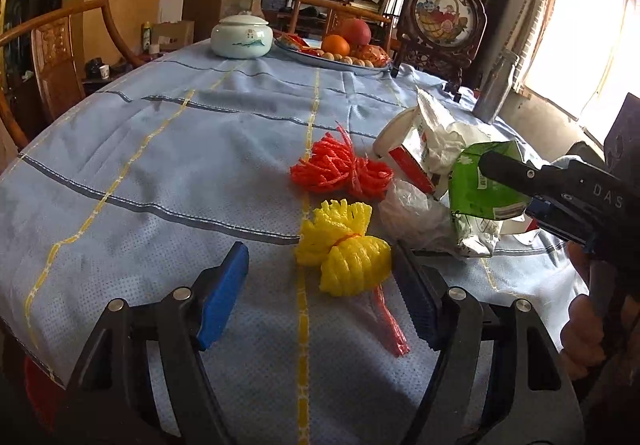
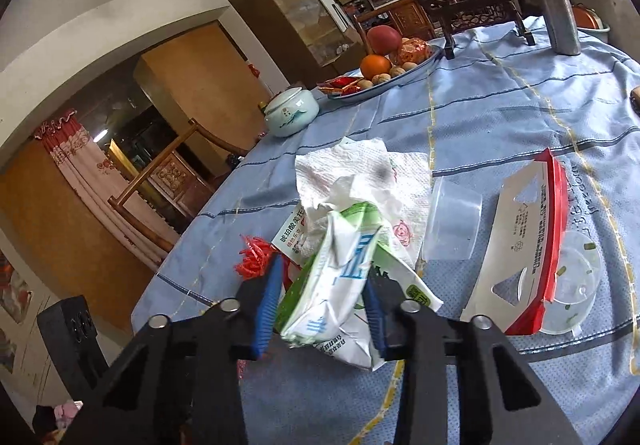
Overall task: Collect trash
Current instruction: 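Grasp the yellow string bundle with the left gripper while the right gripper grasps the green milk carton, then carry both items to the red wastebasket and open both grippers over it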
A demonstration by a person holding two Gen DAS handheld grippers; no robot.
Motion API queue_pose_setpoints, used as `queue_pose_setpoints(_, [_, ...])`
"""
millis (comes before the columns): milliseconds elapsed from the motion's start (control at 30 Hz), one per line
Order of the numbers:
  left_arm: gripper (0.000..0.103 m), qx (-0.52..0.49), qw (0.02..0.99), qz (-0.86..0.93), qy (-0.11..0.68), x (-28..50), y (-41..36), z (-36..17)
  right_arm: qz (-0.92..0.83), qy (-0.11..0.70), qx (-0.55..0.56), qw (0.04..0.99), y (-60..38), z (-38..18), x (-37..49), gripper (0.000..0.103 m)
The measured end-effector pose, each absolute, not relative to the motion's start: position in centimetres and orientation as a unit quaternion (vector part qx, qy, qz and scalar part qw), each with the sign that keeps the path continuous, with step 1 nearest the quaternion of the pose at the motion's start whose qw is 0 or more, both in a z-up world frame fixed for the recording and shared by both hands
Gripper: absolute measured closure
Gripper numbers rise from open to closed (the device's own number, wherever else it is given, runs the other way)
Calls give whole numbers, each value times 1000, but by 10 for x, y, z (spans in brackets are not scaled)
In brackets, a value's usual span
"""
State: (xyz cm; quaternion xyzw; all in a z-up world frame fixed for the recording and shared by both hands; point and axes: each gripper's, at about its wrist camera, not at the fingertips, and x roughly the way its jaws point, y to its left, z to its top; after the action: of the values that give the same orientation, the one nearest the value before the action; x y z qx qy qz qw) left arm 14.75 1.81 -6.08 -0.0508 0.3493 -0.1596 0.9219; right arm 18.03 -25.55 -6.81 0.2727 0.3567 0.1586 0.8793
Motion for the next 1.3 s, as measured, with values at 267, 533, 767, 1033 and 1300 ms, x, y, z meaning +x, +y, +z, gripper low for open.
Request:
queue_pose_setpoints(267, [59,-55,912,-176,366,156,6,-66,175,358,226,889,-237,-64,174,60])
queue_pose_setpoints(533, [67,-60,930,-157,328,138,25,-38,162,296,193,922,-248,-36,149,79])
queue_pose_setpoints(767, [67,-71,941,-118,309,119,54,-16,173,274,194,926,-254,-25,135,80])
queue_pose_setpoints(1033, [67,-76,949,-38,303,80,105,-10,203,249,203,925,-256,-11,115,80])
queue_pose_setpoints(1300, [67,-112,935,73,328,25,182,-28,262,252,201,910,-227,-10,110,80])
